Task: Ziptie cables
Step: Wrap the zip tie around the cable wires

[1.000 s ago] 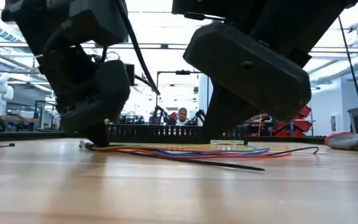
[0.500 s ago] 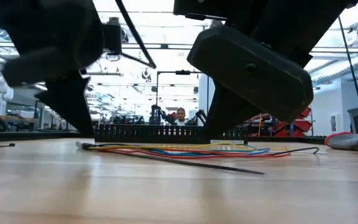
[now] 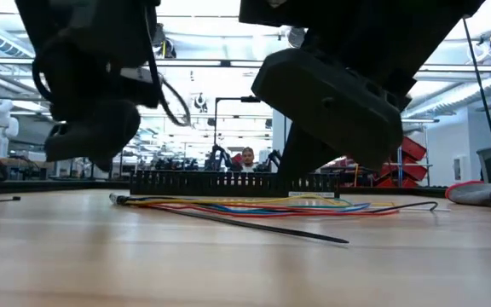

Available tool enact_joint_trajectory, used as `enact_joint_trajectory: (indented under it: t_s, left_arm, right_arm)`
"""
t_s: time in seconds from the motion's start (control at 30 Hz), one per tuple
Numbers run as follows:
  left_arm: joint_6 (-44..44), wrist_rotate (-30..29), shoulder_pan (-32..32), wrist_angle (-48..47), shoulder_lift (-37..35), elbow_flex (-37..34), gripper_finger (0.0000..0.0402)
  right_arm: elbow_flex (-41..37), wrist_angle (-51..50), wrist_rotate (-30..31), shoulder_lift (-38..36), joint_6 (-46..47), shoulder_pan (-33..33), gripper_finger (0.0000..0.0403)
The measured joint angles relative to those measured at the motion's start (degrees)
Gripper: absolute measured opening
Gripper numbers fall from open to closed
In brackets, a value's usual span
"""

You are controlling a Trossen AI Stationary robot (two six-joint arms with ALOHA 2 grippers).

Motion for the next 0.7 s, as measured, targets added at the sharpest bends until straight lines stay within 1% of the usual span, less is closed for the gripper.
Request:
enact_joint_trajectory:
  t_s: [0.17,0.3,0.47,0.7]
  left_arm:
    - [7.95,6.54,2.46,3.91,0.00,-0.08,0.0000]
    - [8.81,7.87,3.94,3.00,0.00,-0.08,0.0000]
    - [10.43,9.95,5.29,5.40,0.00,-0.08,0.0000]
    - [15.47,16.31,5.93,11.91,0.00,-0.08,0.0000]
  right_arm:
    - [0.00,-4.90,1.41,0.00,5.21,0.42,0.0000]
    - [0.00,-5.84,1.48,0.00,8.61,1.42,0.0000]
    - [0.00,-5.88,2.81,0.00,9.71,3.11,0.0000]
    - [0.00,-7.26,3.41,0.00,13.23,4.78,0.0000]
